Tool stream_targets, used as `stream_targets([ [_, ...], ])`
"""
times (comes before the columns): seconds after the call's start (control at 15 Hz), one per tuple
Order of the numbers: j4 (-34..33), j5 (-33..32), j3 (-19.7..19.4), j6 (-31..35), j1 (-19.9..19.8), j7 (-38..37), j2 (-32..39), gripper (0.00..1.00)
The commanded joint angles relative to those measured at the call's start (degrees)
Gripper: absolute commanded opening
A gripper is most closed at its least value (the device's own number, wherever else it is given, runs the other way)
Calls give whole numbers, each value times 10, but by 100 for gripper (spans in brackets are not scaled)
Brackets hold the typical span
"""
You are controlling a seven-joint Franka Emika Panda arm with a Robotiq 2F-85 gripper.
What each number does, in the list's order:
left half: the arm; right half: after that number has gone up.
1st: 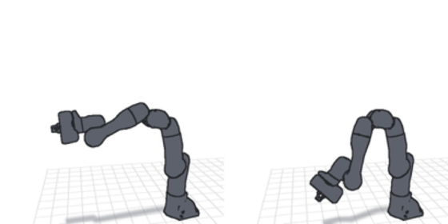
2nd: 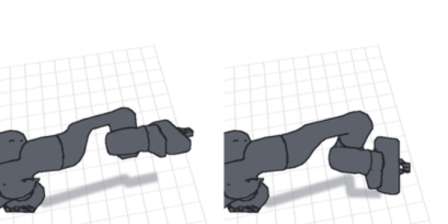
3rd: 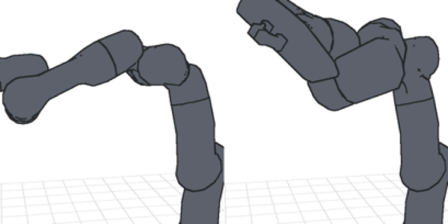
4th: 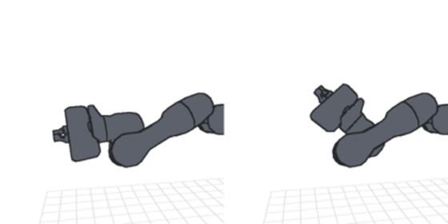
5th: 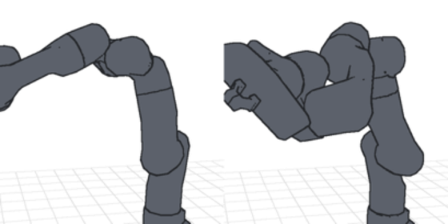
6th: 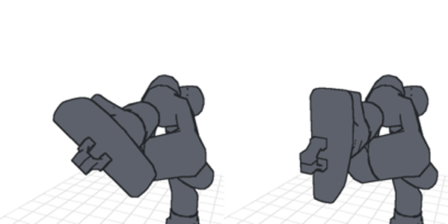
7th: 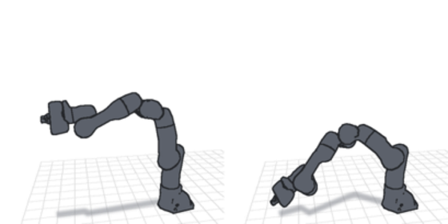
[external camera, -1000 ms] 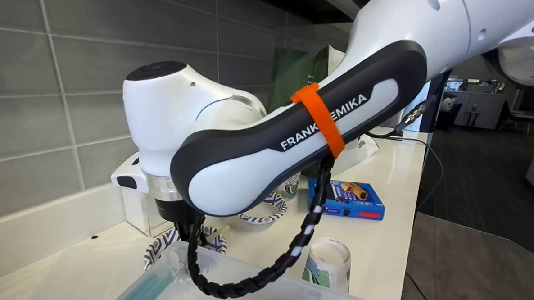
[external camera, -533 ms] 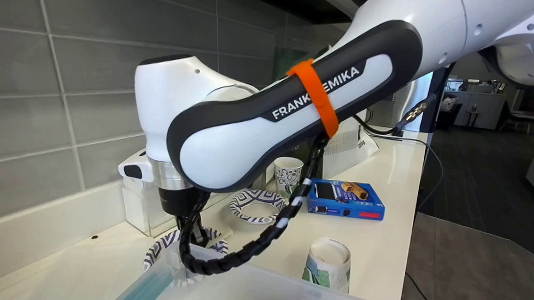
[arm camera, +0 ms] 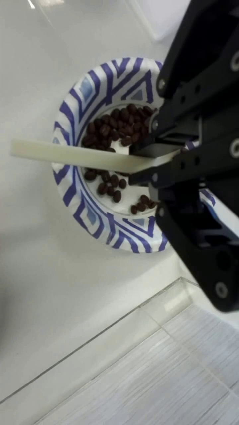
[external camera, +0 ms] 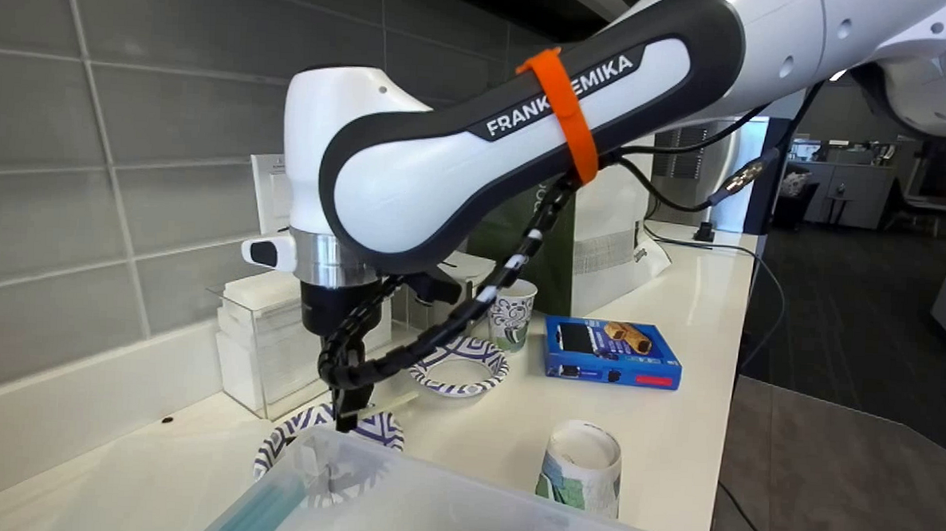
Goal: Transfer a spoonful of contents from the left bowl to the right bowl
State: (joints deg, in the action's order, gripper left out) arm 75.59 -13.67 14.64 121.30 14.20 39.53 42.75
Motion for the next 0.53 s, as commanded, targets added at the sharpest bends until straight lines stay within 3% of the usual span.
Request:
stream_targets([
  [0.0, 56, 25, 15, 16, -24, 3, -45, 4],
  [0.27, 119, 49, 10, 38, -34, -14, -97, 4],
  [0.47, 196, 71, 6, 100, -48, -54, -146, 4],
])
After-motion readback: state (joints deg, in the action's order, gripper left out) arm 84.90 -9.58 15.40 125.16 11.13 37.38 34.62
